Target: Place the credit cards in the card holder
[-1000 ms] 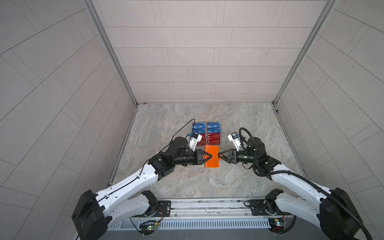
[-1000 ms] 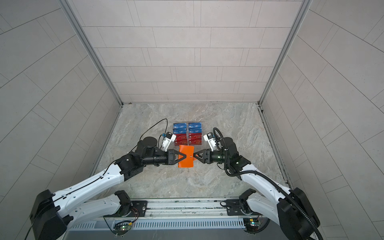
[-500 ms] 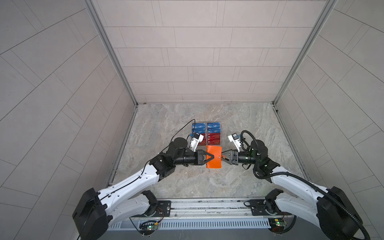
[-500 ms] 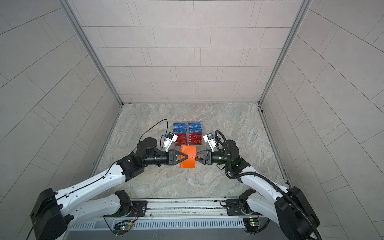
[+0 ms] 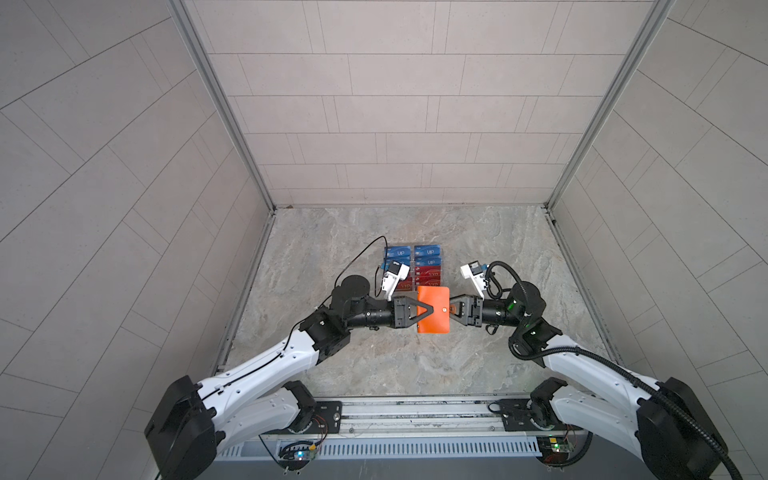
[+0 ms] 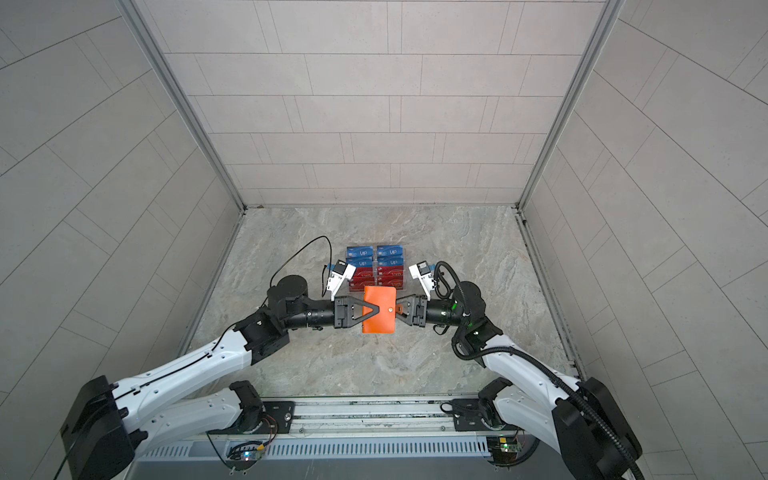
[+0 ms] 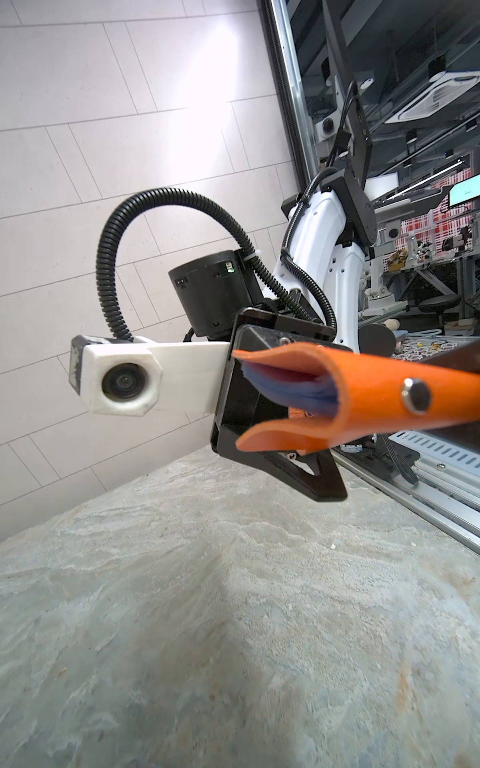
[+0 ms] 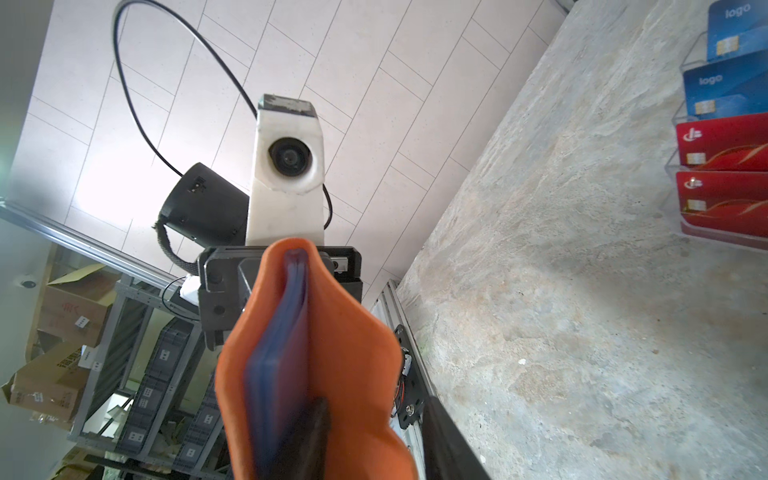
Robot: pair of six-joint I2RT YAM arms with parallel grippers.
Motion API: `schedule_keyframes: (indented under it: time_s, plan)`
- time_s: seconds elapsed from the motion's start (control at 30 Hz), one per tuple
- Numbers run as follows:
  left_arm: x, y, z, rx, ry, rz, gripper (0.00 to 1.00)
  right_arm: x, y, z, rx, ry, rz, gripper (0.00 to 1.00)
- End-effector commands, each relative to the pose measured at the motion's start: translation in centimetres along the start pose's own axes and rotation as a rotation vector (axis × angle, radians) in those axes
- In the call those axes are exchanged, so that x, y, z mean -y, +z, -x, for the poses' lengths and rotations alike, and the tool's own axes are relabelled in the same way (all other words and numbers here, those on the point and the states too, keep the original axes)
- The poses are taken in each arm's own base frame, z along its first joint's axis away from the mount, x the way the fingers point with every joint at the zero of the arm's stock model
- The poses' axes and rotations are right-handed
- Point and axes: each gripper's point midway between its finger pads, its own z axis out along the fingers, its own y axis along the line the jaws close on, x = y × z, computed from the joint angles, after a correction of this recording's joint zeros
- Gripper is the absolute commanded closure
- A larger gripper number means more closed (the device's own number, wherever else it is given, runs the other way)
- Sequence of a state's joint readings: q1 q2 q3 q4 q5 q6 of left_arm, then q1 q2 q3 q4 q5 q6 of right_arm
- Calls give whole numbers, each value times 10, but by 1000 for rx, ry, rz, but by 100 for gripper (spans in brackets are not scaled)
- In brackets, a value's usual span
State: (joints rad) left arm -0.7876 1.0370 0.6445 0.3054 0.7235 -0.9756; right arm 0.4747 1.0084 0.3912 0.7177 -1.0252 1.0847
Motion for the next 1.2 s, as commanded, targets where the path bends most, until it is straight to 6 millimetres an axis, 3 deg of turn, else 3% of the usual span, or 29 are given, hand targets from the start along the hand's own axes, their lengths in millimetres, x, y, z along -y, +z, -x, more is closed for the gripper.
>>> schedule_keyframes:
  time_s: [0.0,0.17,0.3,0.43,0.5,0.63,0.73,0.83,1.17]
  plan:
    - [14,-1,5,13,52,-66,100,-32,1,5,-16,-38,88,65]
    - [18,-2,9,28,70,-79,100,-40,1,0,-37,-29,107,67]
    - [22,-1,12,35,83,-87,100,-48,0,3,-32,-31,115,83]
    - [22,-1,12,33,86,-86,100,-53,0,6,-27,-38,114,90]
    - [22,-2,13,39,87,-82,99,-50,1,6,-31,-28,99,100]
    - [11,-5,16,42,75,-10,79,-43,2,7,-26,-9,79,100]
    - [6,-8,19,50,53,26,51,-40,4,10,-17,-2,68,100]
    - [4,-16,26,69,46,91,38,-36,7,14,-12,4,57,100]
    - [-5,-46,37,65,43,432,32,-24,21,22,-36,25,60,100]
